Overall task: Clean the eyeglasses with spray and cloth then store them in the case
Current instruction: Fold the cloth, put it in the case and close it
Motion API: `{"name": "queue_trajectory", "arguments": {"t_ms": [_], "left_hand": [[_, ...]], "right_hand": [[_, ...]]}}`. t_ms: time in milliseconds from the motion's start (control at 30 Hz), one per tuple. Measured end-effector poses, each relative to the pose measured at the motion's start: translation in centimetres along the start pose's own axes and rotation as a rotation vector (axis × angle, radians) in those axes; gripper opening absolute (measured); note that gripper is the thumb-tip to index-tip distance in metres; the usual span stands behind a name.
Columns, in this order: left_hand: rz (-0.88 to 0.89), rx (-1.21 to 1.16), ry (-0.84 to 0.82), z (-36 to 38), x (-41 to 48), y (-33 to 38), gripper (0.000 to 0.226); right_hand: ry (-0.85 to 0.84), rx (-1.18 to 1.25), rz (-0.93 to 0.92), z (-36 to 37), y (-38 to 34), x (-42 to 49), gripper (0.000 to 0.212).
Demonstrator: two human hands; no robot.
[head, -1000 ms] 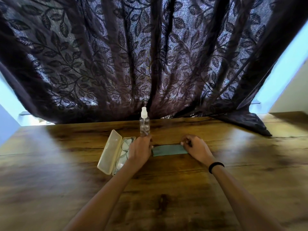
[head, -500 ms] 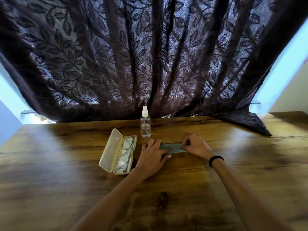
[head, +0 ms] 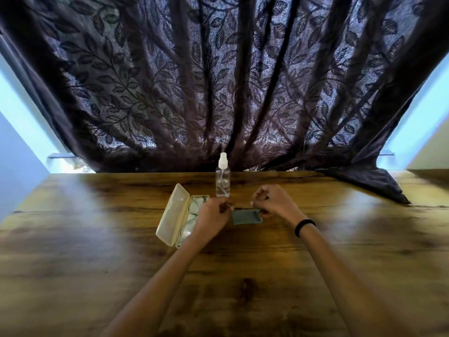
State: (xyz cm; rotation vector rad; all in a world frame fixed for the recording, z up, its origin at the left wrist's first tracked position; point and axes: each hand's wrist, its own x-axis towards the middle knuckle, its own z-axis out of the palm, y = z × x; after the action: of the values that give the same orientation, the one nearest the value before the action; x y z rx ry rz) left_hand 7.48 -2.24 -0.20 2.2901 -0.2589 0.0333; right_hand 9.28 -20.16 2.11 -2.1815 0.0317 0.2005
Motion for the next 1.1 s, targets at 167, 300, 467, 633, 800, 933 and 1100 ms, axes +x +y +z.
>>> {"name": "queue_trajectory", "arguments": {"t_ms": [167,300,467,633,800,933,1100], "left_hand": [[-0.145,-0.12,-0.105,-0.4,0.6,0.3,0.022],[-0.195,-0.193,-0.126,-0.1,0.8,0.6,0.024],[-0.194,-0.088,-0.11,0.5,1.0,0.2,0.023],[-0.103,0.217,0.028,1.0,1.5,0.1,0.023],[-0.038,0.407,-0.107,1.0,2.8,0.5,0.031],[-0.054,0.42,-0.159,1.3,3.3,0.4,0.029],[-0.067,0.298,-0.212,1.1,3.4,0.3,0.02]], "right_hand": [[0.002,-0.079,-0.057,2.5,-0.8,0.5,0.008],[-0.034,-0.16,-0.073,3.9,-0.6,0.5,0.011],[0.088,-0.06,-0.061,2.6,0.4,-0.3,0.009],[0.176,-0.08,0.06,0.9,1.9,-1.1,0.006],[0.108,-0.142,0.157,1.3,2.4,-0.9,0.02],[0.109,-0.1,0.185,2.0,2.2,-0.5,0.022],[0.048,-0.016,0.17,2.3,2.0,-0.4,0.02]]}}
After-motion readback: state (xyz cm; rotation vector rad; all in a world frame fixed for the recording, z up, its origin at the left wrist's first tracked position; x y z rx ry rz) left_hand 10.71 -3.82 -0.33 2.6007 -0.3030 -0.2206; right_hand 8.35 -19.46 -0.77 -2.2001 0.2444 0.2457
